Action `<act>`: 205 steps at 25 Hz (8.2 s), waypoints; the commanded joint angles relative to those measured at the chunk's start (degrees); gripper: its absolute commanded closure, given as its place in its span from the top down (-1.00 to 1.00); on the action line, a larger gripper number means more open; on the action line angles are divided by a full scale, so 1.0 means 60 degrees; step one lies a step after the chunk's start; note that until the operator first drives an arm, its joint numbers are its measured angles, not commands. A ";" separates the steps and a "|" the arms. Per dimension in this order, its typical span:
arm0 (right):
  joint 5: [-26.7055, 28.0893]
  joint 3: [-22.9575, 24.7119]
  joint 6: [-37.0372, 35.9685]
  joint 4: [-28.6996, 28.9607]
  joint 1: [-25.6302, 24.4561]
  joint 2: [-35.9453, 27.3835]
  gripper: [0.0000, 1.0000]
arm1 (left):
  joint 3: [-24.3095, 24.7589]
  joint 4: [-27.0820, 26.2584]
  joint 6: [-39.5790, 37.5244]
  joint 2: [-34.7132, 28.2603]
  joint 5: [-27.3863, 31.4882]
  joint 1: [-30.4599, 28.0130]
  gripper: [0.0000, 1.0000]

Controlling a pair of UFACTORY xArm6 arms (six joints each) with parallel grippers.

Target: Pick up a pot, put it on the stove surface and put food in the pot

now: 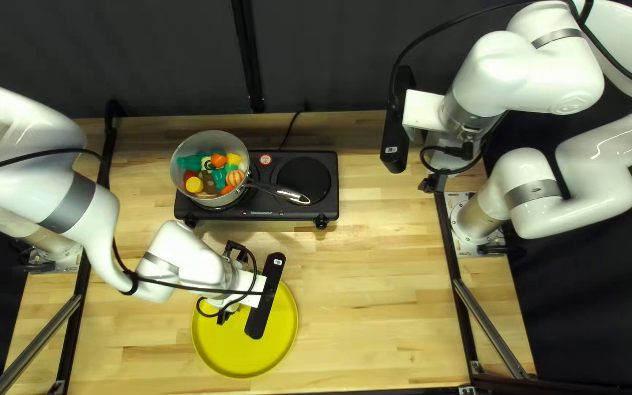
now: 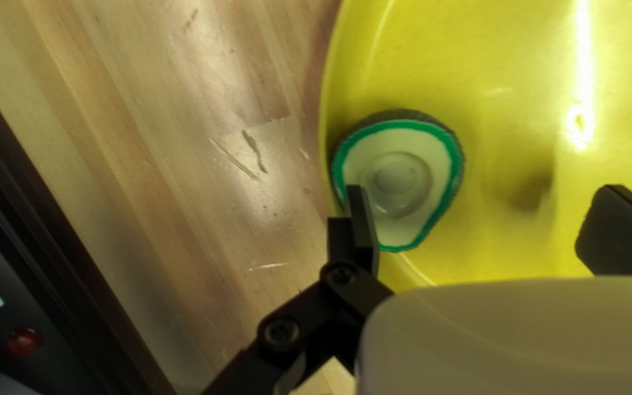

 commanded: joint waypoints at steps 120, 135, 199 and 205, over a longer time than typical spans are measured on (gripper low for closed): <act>0.0000 0.0000 0.0000 0.0000 0.0000 0.0000 1.00 | 0.2073 -0.0572 0.3213 -0.5711 0.3921 0.4854 -1.00; 0.0000 0.0000 0.0000 0.0000 0.0000 0.0000 1.00 | 0.1863 -0.0757 0.3459 -0.5209 0.3479 0.5615 -1.00; 0.0000 0.0000 0.0000 0.0000 0.0000 0.0000 1.00 | 0.1408 -0.0996 0.0174 -0.6458 0.5083 0.1315 1.00; 0.0000 0.0000 0.0000 0.0000 0.0000 0.0000 1.00 | 0.1408 -0.0996 0.0174 -0.6458 0.5083 0.1315 1.00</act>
